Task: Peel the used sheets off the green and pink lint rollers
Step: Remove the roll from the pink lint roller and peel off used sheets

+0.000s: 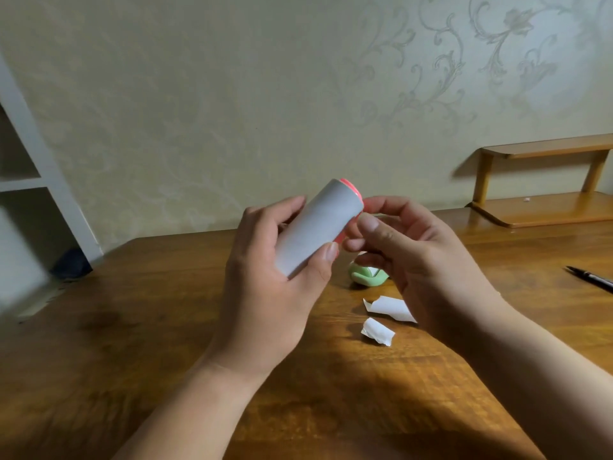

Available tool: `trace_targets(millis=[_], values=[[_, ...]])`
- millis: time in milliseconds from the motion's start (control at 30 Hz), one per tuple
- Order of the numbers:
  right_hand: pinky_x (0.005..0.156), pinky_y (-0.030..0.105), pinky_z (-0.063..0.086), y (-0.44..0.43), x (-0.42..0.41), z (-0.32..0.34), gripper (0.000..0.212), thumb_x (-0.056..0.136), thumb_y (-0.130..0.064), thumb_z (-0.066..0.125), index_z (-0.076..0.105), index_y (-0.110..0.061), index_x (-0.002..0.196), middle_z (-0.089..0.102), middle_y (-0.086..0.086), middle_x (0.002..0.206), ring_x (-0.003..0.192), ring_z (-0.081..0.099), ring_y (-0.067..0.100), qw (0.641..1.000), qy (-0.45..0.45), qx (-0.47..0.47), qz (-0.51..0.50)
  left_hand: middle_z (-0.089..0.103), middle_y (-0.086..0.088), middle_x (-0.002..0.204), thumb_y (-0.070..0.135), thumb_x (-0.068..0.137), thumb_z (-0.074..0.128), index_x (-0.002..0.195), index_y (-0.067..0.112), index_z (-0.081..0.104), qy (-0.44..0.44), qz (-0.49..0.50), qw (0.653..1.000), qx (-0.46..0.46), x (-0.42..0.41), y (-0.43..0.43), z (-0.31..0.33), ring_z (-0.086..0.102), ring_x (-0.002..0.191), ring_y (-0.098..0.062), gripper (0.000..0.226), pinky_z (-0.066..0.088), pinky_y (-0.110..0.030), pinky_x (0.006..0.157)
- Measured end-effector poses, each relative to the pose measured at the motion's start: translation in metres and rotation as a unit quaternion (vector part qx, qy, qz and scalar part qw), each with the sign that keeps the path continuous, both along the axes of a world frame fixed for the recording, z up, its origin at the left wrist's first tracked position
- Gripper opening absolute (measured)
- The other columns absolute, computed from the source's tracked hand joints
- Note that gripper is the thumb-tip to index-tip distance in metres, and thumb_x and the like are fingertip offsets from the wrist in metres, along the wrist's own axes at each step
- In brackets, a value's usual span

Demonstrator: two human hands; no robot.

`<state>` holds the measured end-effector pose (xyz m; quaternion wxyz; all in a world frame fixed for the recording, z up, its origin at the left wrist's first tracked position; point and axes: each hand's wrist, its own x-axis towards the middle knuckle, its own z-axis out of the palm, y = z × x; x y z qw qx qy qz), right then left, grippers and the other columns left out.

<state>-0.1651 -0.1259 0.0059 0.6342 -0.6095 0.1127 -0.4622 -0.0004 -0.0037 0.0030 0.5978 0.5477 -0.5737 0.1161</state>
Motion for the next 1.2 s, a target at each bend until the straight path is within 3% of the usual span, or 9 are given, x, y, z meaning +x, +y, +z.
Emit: trace_targets(millis=[167,267,367,533,667,800,900,1000,1200], values=[[0.087,0.033,0.065,0.003,0.003,0.0,0.041,0.089,-0.03,0.082,0.074,-0.017,0.127,0.082,0.016,0.106,0.097,0.08,0.025,0.998,-0.035,0.041,0.038,0.062,0.0,0.136,0.028,0.095,0.086,0.144,0.019,0.06,-0.001,-0.028,0.999,0.025,-0.005,-0.003,-0.004,0.065,0.126,-0.017,0.056,0.06,-0.026,0.096],[0.085,0.032,0.064,0.004,0.003,0.002,0.039,0.092,-0.025,0.08,0.074,-0.016,0.129,0.081,0.014,0.103,0.094,0.079,0.023,0.997,-0.046,0.05,0.044,0.068,0.018,0.131,0.036,0.097,0.084,0.144,0.03,0.052,0.036,-0.112,0.992,0.039,-0.007,-0.002,-0.004,0.071,0.125,-0.013,0.057,0.061,-0.021,0.093],[0.092,0.042,0.065,0.006,0.003,0.003,0.04,0.095,-0.023,0.076,0.071,-0.014,0.134,0.08,0.018,0.108,0.096,0.075,0.027,0.999,-0.03,0.02,0.029,0.074,0.024,0.128,0.037,0.105,0.077,0.14,0.035,0.051,0.091,-0.177,0.979,0.049,-0.01,-0.001,-0.003,0.076,0.118,-0.005,0.044,0.061,-0.016,0.088],[0.097,0.053,0.06,0.014,0.002,0.007,0.041,0.092,-0.025,0.075,0.072,-0.014,0.132,0.079,0.023,0.115,0.096,0.076,0.028,1.0,-0.008,-0.023,-0.008,0.08,0.013,0.114,0.044,0.104,0.061,0.137,0.024,0.064,0.198,-0.23,0.949,0.083,-0.004,-0.001,-0.003,0.077,0.1,-0.005,0.039,0.06,-0.018,0.074],[0.097,0.061,0.06,0.017,0.001,0.009,0.043,0.089,-0.026,0.077,0.072,-0.013,0.129,0.074,0.031,0.112,0.095,0.074,0.034,0.999,0.001,-0.04,-0.021,0.078,0.007,0.107,0.055,0.097,0.053,0.127,0.032,0.073,0.215,-0.235,0.942,0.11,-0.001,-0.003,-0.005,0.074,0.092,-0.007,0.043,0.059,-0.023,0.071],[0.094,0.055,0.062,0.018,0.001,0.009,0.043,0.089,-0.028,0.082,0.073,-0.015,0.128,0.073,0.028,0.107,0.092,0.073,0.029,0.999,-0.001,-0.049,-0.014,0.076,-0.002,0.11,0.058,0.096,0.05,0.123,0.038,0.076,0.219,-0.245,0.936,0.124,0.001,-0.005,-0.006,0.071,0.094,-0.014,0.043,0.059,-0.029,0.072],[0.097,0.065,0.059,0.016,0.002,0.008,0.043,0.087,-0.03,0.083,0.074,-0.017,0.127,0.073,0.024,0.101,0.091,0.072,0.029,0.999,-0.006,-0.045,-0.009,0.079,0.001,0.111,0.054,0.097,0.048,0.123,0.039,0.077,0.213,-0.256,0.935,0.123,0.0,-0.005,-0.006,0.073,0.097,-0.012,0.042,0.06,-0.026,0.074],[0.099,0.07,0.055,0.016,0.002,0.007,0.037,0.091,-0.024,0.08,0.074,-0.019,0.127,0.074,0.013,0.095,0.091,0.072,0.028,0.999,-0.007,-0.041,0.007,0.08,-0.001,0.112,0.051,0.097,0.049,0.13,0.024,0.073,0.212,-0.256,0.935,0.119,0.0,-0.004,-0.006,0.074,0.098,-0.01,0.049,0.059,-0.024,0.076],[0.089,0.051,0.055,0.017,0.002,0.008,0.034,0.094,-0.024,0.076,0.074,-0.02,0.127,0.076,0.007,0.098,0.089,0.073,0.02,0.999,0.002,-0.031,0.011,0.079,-0.012,0.117,0.05,0.092,0.053,0.132,0.009,0.063,0.188,-0.245,0.946,0.102,-0.003,0.0,-0.004,0.074,0.1,-0.014,0.058,0.058,-0.024,0.08]])
